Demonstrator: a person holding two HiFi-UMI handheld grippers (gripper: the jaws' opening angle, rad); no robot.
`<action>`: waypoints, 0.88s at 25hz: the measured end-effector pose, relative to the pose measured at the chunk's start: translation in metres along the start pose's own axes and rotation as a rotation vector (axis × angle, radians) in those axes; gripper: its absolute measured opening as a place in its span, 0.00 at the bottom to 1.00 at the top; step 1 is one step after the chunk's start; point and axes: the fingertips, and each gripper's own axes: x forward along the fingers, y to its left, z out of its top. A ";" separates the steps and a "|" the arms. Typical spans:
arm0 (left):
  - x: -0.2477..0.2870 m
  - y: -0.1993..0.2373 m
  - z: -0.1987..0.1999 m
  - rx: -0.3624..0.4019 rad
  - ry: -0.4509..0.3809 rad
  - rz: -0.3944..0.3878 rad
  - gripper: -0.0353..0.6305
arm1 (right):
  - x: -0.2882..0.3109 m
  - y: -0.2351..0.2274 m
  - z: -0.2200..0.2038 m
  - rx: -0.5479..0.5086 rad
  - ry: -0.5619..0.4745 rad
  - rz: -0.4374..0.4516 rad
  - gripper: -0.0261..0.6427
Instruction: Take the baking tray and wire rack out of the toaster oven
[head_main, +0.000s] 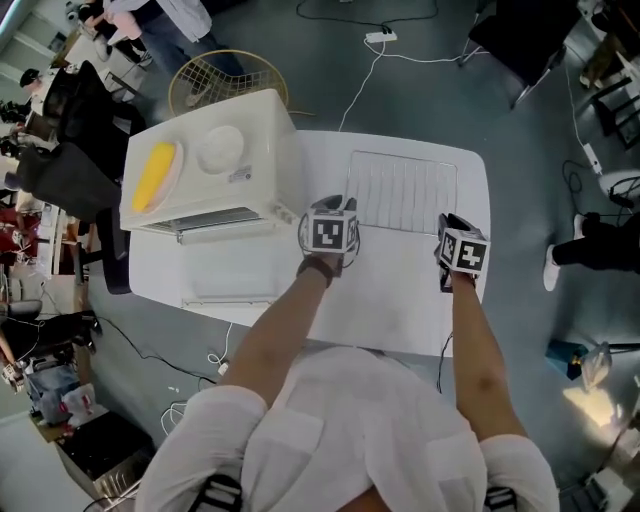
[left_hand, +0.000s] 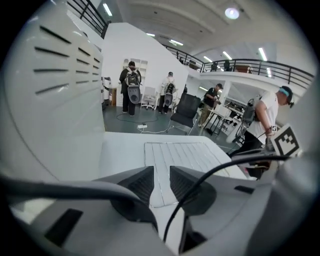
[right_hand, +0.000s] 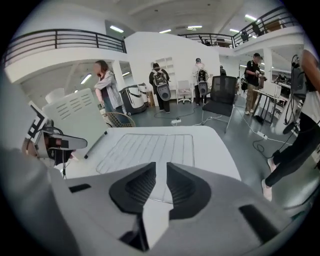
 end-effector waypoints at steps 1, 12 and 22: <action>-0.009 -0.001 0.006 -0.002 -0.031 -0.006 0.19 | -0.004 0.008 0.005 -0.002 -0.027 0.013 0.14; -0.096 -0.003 0.021 -0.056 -0.229 -0.114 0.10 | -0.054 0.120 0.044 -0.033 -0.207 0.183 0.05; -0.181 0.055 -0.002 -0.144 -0.306 -0.141 0.10 | -0.075 0.230 0.044 -0.070 -0.224 0.326 0.05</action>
